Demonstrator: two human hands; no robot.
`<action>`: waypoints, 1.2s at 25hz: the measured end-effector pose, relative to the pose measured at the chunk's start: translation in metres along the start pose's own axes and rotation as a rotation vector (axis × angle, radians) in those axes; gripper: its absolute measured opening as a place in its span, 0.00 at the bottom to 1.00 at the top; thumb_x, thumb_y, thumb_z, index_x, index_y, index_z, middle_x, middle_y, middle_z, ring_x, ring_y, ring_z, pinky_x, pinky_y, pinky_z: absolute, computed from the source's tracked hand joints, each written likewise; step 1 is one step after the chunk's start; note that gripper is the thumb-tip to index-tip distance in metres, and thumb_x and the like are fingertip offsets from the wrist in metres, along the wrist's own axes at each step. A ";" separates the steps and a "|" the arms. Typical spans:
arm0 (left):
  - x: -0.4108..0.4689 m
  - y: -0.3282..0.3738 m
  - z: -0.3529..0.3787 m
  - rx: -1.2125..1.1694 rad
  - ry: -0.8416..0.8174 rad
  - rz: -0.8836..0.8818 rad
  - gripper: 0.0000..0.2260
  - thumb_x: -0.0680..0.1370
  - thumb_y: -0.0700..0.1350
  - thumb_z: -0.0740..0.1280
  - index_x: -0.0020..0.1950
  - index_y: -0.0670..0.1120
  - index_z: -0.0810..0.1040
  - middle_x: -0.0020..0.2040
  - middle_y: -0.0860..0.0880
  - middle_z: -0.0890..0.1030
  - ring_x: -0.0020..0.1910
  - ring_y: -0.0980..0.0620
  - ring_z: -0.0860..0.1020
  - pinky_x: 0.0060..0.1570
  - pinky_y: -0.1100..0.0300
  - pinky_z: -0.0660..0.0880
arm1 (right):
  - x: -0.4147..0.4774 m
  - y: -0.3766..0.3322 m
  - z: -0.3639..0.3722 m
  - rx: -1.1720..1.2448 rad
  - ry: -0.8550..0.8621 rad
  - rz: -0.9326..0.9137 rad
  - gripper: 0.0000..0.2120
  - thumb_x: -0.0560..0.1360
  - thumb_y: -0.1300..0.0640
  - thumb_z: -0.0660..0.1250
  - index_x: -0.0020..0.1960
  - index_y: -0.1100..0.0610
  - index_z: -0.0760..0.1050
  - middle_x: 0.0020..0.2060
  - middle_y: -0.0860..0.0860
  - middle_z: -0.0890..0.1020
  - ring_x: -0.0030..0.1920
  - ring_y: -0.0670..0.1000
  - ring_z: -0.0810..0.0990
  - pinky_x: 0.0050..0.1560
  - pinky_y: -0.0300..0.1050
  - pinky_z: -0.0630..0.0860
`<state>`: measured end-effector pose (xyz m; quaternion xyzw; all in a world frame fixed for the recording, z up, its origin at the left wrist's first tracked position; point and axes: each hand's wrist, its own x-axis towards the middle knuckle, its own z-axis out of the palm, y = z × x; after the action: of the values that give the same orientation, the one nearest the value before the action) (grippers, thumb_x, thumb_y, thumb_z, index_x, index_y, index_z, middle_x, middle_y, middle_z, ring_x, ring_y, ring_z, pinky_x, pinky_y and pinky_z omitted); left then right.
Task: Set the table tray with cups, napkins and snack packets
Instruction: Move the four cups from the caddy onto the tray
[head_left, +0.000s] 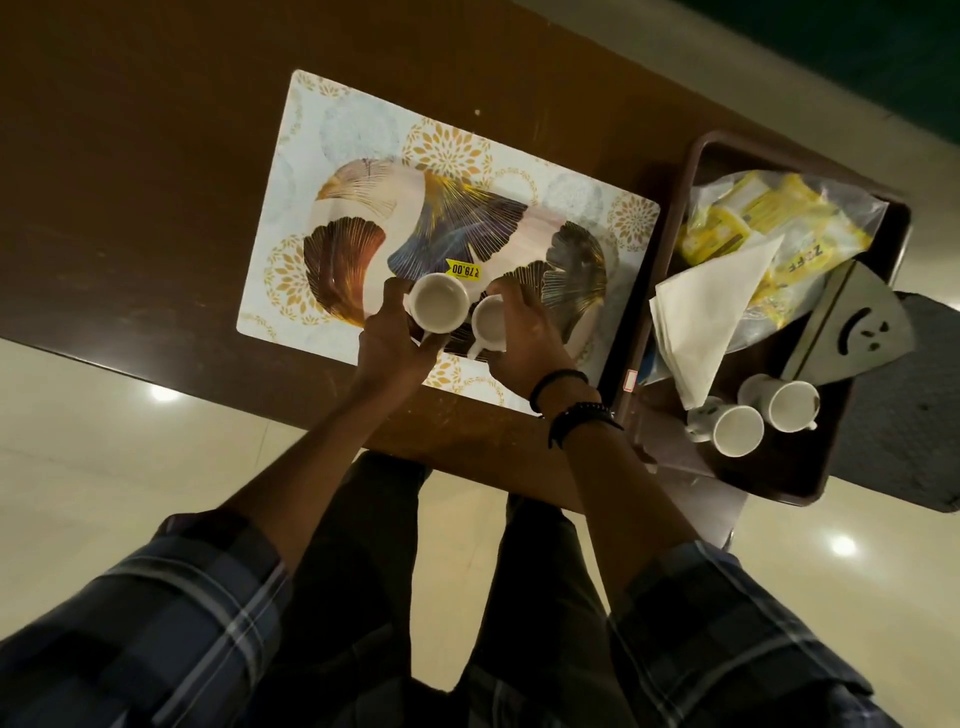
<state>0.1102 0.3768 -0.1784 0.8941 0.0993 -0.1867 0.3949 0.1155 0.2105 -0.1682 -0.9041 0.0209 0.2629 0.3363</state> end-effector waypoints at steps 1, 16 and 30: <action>0.000 -0.001 0.001 -0.002 0.000 -0.002 0.31 0.69 0.47 0.76 0.66 0.41 0.64 0.51 0.41 0.83 0.46 0.44 0.83 0.43 0.59 0.73 | 0.002 0.000 0.000 -0.003 0.000 -0.001 0.30 0.62 0.70 0.71 0.62 0.60 0.68 0.58 0.59 0.73 0.55 0.61 0.74 0.46 0.45 0.68; -0.031 0.021 -0.007 0.086 0.001 -0.132 0.41 0.66 0.38 0.76 0.74 0.44 0.59 0.69 0.40 0.66 0.62 0.40 0.74 0.55 0.47 0.74 | -0.028 0.005 -0.019 0.061 0.066 0.073 0.41 0.62 0.70 0.66 0.73 0.56 0.61 0.68 0.57 0.67 0.69 0.59 0.65 0.73 0.60 0.57; -0.098 0.157 0.120 0.145 -0.242 0.332 0.28 0.71 0.45 0.70 0.70 0.46 0.66 0.64 0.42 0.73 0.62 0.43 0.71 0.59 0.48 0.73 | -0.140 0.134 -0.118 0.161 0.547 0.353 0.33 0.64 0.66 0.66 0.69 0.59 0.67 0.64 0.60 0.70 0.64 0.63 0.69 0.64 0.59 0.70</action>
<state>0.0414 0.1800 -0.1070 0.8953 -0.1112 -0.2315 0.3640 0.0211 0.0145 -0.1046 -0.8942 0.2873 0.0621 0.3377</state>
